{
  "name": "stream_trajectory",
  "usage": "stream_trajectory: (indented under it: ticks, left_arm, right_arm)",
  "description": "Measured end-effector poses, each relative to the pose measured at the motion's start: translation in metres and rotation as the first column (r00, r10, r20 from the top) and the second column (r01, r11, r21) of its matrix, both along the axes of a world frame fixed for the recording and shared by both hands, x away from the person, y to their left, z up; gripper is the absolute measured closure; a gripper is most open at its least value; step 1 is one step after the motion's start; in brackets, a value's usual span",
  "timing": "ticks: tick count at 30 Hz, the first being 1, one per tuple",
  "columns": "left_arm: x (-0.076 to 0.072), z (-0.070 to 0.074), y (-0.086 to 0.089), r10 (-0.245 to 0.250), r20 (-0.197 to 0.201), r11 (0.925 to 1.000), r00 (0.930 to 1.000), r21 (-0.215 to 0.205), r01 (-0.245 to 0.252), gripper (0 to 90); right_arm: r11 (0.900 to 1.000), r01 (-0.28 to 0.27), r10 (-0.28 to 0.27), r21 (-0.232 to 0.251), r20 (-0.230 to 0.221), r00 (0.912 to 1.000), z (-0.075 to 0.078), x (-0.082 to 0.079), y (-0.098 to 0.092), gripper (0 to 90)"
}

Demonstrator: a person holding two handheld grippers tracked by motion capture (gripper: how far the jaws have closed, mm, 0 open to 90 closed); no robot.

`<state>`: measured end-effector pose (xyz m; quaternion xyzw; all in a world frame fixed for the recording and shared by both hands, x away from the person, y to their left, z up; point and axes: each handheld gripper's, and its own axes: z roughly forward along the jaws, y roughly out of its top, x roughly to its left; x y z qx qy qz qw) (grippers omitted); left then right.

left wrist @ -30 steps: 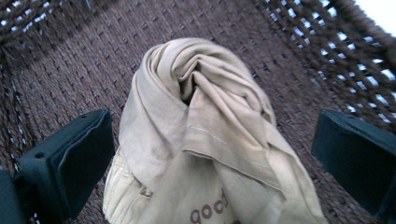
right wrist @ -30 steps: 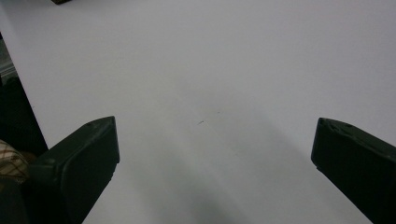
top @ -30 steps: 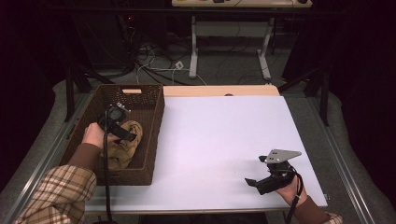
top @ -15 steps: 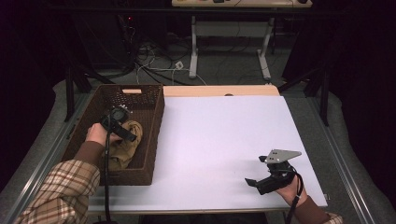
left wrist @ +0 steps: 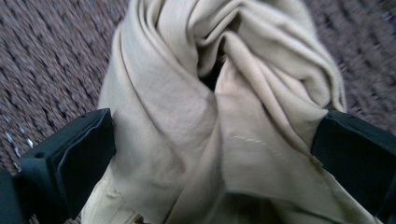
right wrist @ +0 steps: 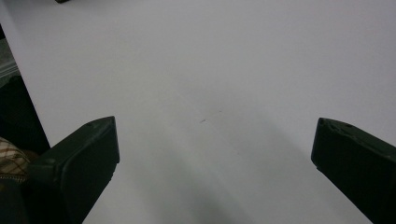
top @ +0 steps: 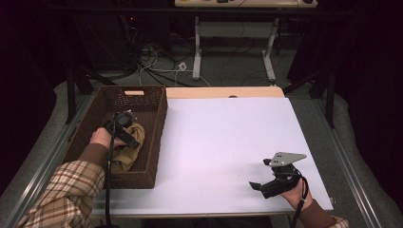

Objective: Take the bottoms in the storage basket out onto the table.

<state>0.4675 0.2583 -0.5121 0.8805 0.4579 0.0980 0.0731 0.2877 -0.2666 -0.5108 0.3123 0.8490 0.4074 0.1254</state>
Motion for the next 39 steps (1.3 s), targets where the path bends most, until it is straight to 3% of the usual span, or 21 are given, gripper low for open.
stream_trajectory:
  ticks: [10,12,20,27,32,39]
  left_arm:
    - [0.002,-0.009,0.002,0.011,-0.056,0.9999,0.9984,0.012,-0.011,1.4]
    - [0.002,-0.009,0.002,0.012,-0.066,0.9999,0.9978,0.002,-0.011,6.5]
    - [0.000,-0.008,0.009,0.017,-0.094,0.9935,0.9954,-0.110,-0.028,36.0]
    - [-0.001,-0.004,0.007,-0.001,-0.100,0.9922,0.9950,-0.124,-0.012,61.3]
    - [-0.001,-0.001,0.006,-0.032,-0.096,0.9942,0.9949,-0.105,0.022,66.6]
    - [-0.006,0.006,0.012,-0.069,-0.056,0.9890,0.9961,-0.135,0.061,67.8]
  right_arm:
    - [1.000,-0.002,0.002,0.000,-0.001,1.0000,0.000,0.000,0.000,0.5]
    - [1.000,-0.002,0.002,0.000,-0.001,1.0000,0.000,0.000,0.000,0.5]
    - [1.000,-0.004,0.004,-0.001,0.002,1.0000,0.000,-0.001,0.000,0.5]
    - [1.000,-0.003,0.003,0.000,0.002,1.0000,0.000,-0.001,0.001,0.5]
    - [1.000,-0.003,0.003,0.000,0.003,1.0000,0.001,-0.001,0.000,0.6]
    - [1.000,0.001,-0.001,0.001,0.001,1.0000,0.000,0.000,-0.001,0.6]
